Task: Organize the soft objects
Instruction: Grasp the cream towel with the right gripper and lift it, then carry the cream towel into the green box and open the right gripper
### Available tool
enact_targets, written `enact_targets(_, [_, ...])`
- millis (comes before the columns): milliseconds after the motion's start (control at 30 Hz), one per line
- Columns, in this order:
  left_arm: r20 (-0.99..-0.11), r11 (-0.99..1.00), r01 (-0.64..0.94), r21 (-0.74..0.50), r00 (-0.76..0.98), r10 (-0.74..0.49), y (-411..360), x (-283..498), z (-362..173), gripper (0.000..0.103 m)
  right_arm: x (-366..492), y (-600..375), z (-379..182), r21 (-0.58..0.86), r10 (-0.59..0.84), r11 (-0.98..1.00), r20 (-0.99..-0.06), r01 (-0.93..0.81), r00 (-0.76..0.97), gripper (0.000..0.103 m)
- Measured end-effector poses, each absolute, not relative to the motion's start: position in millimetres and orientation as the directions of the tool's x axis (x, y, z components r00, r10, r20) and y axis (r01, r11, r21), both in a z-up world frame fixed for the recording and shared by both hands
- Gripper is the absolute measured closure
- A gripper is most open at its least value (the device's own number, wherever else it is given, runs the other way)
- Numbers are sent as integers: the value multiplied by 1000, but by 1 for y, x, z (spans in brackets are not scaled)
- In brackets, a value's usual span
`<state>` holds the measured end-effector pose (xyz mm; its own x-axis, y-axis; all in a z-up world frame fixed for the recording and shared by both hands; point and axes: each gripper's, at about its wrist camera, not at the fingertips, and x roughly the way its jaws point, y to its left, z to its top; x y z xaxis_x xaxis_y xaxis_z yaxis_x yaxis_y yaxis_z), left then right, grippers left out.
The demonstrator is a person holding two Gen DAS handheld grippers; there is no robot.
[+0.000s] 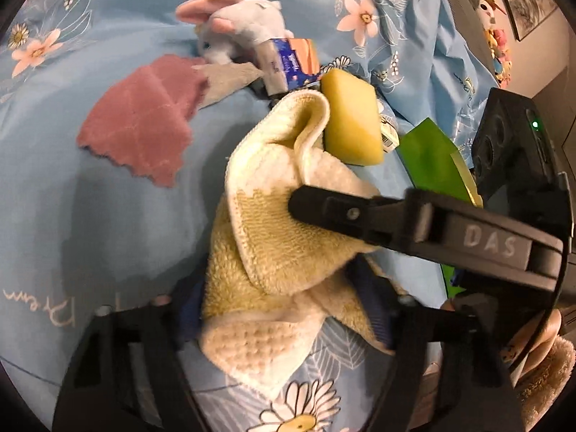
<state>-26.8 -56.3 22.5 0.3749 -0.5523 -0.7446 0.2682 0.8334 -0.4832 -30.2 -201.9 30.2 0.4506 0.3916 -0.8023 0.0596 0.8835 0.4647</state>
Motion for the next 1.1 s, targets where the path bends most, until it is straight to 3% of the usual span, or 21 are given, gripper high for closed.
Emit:
enact_targets(33, [-745,839,276,-468,387,-543,-60,-27,23,54,-30,-203,27,470,394,880,-801,66,450,32])
enact_targets(67, [-744,841,279,-464,392,-541,-62,-27,23,62,-30,-203,27,464,387,884,-800,63,458,44])
enact_targets(100, [-742,842,284,-458,400,-538,-66,-27,23,63,-31,-202,27,456,383,888,-802,55,458,60])
enact_targets(267, [-720,834,340,-435,426,-549,-81,-29,43,70,-33,-201,27,516,451,857,-767,21,456,68])
enact_targets(700, [-565,718,596,-360,472,-676,-184,-26,147,69,-87,-279,135,491,285,869,-594,58,752,68])
enact_targets(933, [-579,668,675,-313,422,-697,-249,-13,150,71,-106,-350,165,499,144,856,-480,134,865,68])
enact_targets(1100, [-587,609,720,-333,347,-731,-293,0,139,71,-108,-395,149,574,121,793,-479,206,870,68])
